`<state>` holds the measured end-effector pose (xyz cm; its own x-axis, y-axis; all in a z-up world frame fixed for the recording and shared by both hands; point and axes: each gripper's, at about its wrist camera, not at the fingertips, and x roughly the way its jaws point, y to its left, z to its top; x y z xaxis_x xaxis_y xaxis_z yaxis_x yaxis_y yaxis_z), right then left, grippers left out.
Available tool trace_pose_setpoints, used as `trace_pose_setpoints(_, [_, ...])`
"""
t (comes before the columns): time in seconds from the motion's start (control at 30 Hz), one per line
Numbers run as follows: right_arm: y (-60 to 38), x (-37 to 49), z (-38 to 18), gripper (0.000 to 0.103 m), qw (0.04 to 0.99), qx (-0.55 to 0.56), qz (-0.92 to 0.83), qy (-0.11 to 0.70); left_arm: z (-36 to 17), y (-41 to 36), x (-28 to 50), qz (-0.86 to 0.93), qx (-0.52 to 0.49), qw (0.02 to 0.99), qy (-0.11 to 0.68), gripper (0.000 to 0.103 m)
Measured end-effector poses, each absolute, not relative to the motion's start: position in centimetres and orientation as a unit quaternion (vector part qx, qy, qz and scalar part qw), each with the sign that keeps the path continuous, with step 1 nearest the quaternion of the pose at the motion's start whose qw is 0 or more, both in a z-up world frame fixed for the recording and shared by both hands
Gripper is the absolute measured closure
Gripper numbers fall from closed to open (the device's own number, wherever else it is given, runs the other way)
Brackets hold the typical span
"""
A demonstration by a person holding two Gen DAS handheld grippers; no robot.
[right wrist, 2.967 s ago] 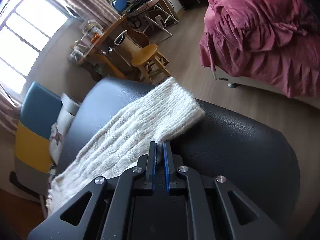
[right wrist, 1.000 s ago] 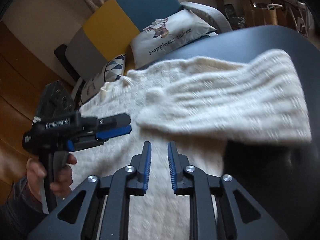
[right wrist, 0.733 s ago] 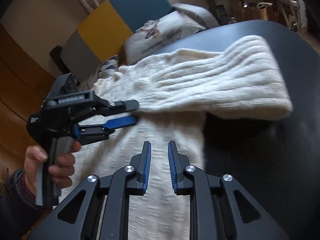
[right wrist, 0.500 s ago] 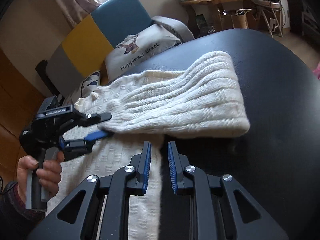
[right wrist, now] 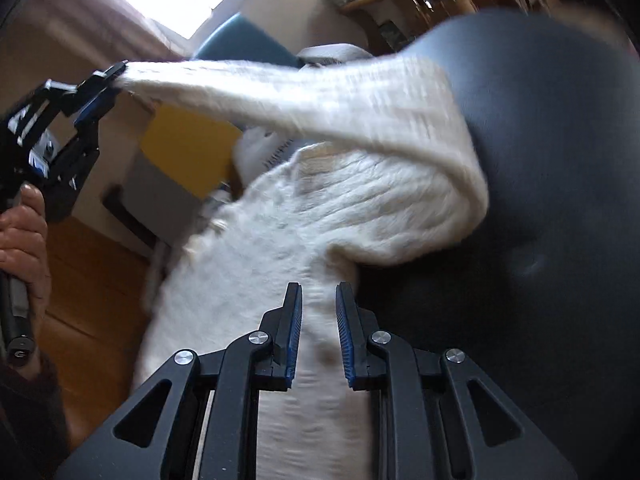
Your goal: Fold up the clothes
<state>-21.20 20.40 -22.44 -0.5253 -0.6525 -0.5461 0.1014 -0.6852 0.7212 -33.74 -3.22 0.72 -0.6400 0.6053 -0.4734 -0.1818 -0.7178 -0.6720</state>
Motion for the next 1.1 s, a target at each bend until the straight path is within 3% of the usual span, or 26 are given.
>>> trace_pose_setpoints(0.17, [20.8, -20.8, -24.1, 0.084, 0.270, 0.400, -0.754, -0.445, 4.7, -4.2, -34.1, 0.867, -0.318, 0.242, -0.296, 0.098])
trace_pose_setpoints(0.4, [19.4, -22.6, -26.4, 0.084, 0.252, 0.377, -0.708, -0.541, 7.5, -5.0, -33.7, 0.879, -0.296, 0.244, -0.282, 0.098])
trace_pose_setpoints(0.77, [19.0, -24.3, -27.4, 0.084, 0.199, 0.377, -0.716, -0.553, 9.2, -9.9, -31.2, 0.889, -0.252, 0.238, -0.298, 0.098])
trace_pose_setpoints(1.1, [18.2, -24.6, -27.7, 0.084, 0.168, 0.383, -0.738, -0.530, 1.7, -16.5, -28.6, 0.886, -0.301, 0.175, -0.308, 0.098])
